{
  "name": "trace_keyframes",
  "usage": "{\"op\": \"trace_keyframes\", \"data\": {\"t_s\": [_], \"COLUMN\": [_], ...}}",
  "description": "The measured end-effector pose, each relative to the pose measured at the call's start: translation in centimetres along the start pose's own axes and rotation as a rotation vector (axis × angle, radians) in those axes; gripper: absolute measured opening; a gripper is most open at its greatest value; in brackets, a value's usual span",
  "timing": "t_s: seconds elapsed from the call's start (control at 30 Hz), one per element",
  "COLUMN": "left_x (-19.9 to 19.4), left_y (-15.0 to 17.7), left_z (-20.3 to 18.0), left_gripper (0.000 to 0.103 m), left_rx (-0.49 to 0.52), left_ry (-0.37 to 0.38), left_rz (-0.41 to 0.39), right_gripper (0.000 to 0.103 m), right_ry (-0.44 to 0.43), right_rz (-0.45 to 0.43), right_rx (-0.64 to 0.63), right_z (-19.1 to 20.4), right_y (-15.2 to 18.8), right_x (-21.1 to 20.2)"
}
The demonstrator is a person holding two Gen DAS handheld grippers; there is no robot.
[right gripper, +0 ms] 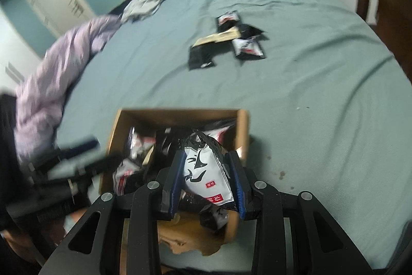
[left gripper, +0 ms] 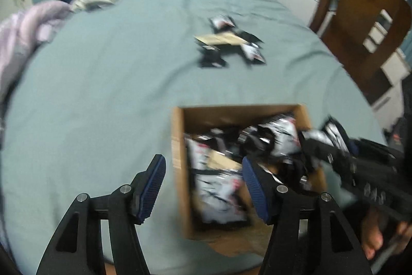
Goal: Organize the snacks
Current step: 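Lower both white-black packets into the box and open the left tool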
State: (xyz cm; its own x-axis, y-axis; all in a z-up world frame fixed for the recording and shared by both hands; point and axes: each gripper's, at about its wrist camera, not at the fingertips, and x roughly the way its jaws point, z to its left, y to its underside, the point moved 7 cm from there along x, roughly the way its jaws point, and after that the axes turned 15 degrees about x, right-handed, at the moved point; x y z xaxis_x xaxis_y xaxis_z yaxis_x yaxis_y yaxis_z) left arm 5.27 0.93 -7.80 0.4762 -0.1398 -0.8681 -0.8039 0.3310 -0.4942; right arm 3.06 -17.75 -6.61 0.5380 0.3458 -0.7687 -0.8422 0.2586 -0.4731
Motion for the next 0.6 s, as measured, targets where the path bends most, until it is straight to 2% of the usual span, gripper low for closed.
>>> {"op": "trace_keyframes", "data": {"t_s": [0.13,0.27,0.53,0.6], "left_x": [-0.3,-0.3,0.3,0.3], "left_y": [-0.2,-0.2,0.5,0.5], "left_z": [1.1,1.9,3.4,3.5], "left_gripper": [0.062,0.062,0.062,0.062], "left_rx": [0.012,-0.008,-0.051,-0.058], "left_ry": [-0.069,-0.085,-0.124,-0.128], "left_rz": [-0.009,-0.006,0.023,0.021], "right_gripper": [0.032,0.032,0.034,0.037], "right_ry": [-0.005,0.009,0.039,0.026], "right_rz": [0.034,0.092,0.242,0.227], "right_rx": [-0.101,-0.156,-0.104,-0.071], "right_z": [2.4,3.7,3.7,3.6], "right_y": [1.3,2.2,2.3,1.7], "right_x": [0.7,2.7,7.5,7.2]}}
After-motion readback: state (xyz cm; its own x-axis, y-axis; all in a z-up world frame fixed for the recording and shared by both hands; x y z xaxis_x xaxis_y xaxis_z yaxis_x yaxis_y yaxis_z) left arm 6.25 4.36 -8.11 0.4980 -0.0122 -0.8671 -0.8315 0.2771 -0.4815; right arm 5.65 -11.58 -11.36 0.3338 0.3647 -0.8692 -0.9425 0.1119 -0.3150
